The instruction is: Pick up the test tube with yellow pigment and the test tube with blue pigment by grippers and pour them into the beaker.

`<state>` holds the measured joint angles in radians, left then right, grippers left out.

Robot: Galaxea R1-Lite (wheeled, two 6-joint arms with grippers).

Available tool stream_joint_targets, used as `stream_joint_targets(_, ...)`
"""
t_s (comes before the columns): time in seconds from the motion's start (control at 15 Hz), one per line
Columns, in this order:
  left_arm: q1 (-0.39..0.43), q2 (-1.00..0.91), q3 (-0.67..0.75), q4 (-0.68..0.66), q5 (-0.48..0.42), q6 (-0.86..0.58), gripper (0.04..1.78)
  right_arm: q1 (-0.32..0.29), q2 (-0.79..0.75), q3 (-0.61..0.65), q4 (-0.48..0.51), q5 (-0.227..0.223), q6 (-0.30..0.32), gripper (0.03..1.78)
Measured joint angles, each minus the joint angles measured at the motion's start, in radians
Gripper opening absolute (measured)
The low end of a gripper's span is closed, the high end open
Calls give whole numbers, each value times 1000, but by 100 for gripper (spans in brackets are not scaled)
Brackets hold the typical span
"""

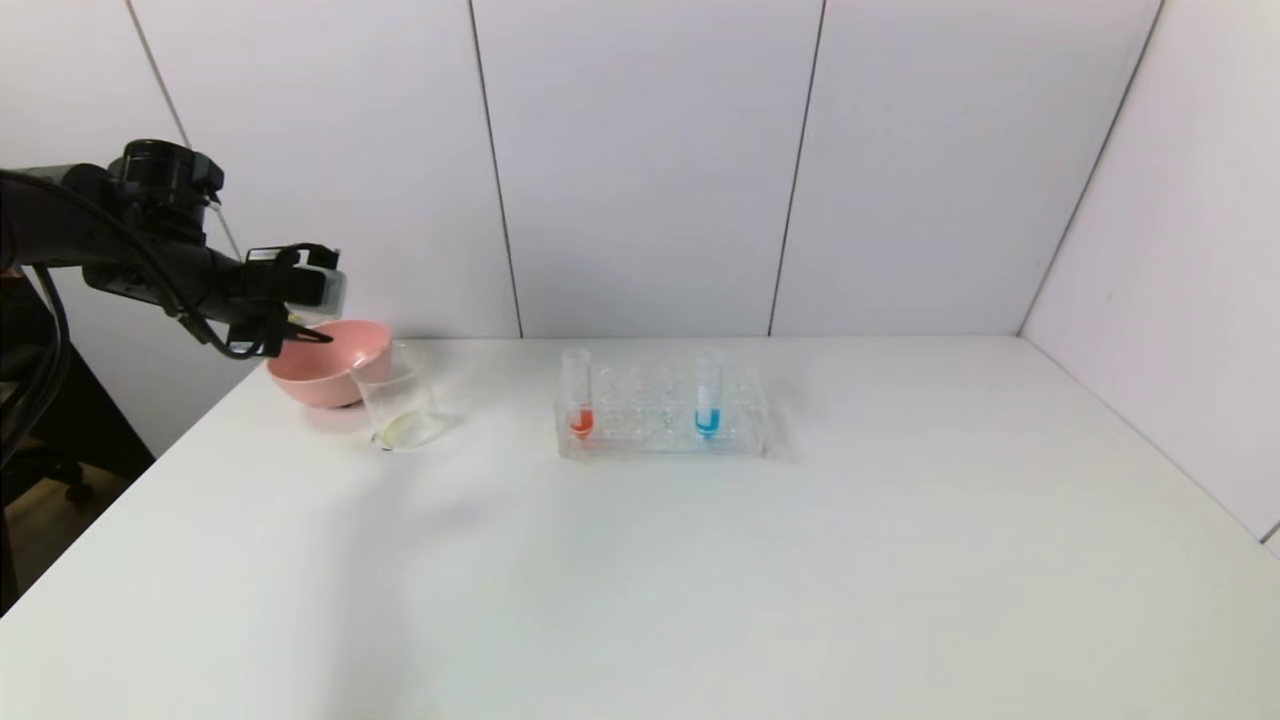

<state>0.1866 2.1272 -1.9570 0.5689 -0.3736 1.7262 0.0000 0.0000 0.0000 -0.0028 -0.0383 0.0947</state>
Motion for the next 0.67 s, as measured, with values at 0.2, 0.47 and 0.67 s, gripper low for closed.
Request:
stream_joint_targets(0.2,-4,1,-16,26,26,13,55,0,0,0,0,0,0,177)
stream_joint_targets(0.47,-8,1,-24,114,65,13,55,0,0,0,0,0,0,177)
stream_joint_targets(0.67,-8,1,-29,134,68,13,55,0,0,0,0,0,0,177)
